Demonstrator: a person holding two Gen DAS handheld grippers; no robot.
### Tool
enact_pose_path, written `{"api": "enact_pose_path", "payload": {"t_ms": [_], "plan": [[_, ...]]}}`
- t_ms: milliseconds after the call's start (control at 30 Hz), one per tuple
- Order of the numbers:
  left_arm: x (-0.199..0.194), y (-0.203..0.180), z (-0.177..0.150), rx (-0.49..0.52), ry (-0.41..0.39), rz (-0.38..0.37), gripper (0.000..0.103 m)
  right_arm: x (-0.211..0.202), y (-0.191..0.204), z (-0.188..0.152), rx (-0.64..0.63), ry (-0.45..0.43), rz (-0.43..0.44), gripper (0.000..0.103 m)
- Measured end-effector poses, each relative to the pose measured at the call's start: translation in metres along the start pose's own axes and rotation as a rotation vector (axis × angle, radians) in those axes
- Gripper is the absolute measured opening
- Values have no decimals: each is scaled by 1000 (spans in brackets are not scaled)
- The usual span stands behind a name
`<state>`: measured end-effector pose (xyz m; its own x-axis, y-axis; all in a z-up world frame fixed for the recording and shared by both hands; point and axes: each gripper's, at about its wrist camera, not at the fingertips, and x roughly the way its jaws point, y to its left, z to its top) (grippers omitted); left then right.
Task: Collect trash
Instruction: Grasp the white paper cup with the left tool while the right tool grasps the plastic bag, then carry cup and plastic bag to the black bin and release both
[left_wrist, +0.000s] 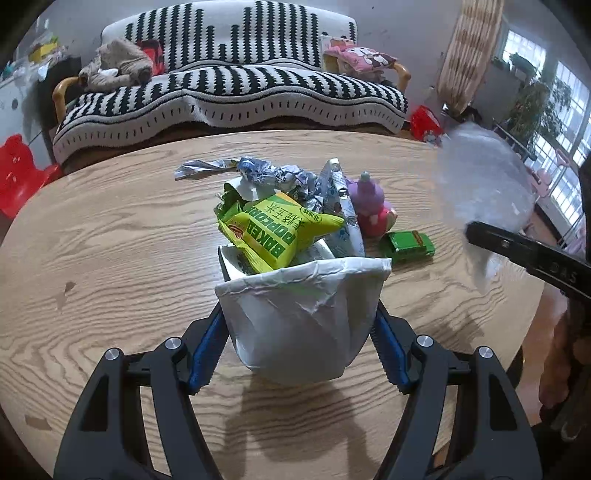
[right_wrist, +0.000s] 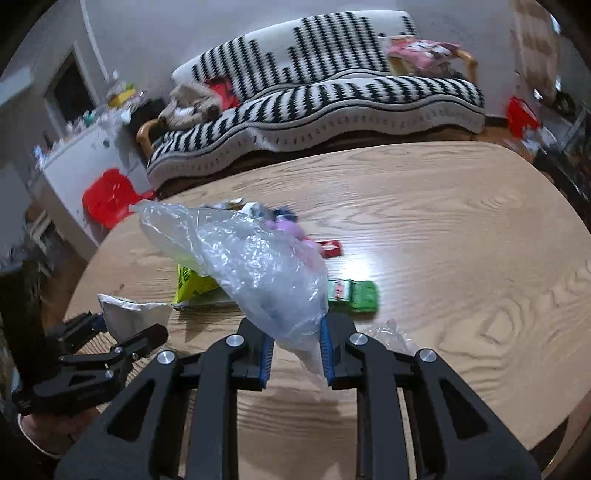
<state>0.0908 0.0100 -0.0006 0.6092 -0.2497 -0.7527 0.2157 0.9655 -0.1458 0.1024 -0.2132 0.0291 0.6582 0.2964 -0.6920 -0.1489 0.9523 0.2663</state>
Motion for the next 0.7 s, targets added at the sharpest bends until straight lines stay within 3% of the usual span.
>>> {"api": "enact_pose_path", "payload": {"t_ms": [100, 233, 433, 700], "plan": [[-11, -8, 2, 5, -36, -4, 70, -24, -24, -3, 54, -28, -6, 22], [-16, -41, 7, 62, -67, -58, 70, -59, -62, -14, 106, -62, -75, 22], [-14, -137, 5, 198, -68, -234, 70, -123, -148, -48, 249, -101, -228, 22], [2, -291, -26, 401, 28, -512, 70, -199, -248, -119, 481, -90, -434, 22]]}}
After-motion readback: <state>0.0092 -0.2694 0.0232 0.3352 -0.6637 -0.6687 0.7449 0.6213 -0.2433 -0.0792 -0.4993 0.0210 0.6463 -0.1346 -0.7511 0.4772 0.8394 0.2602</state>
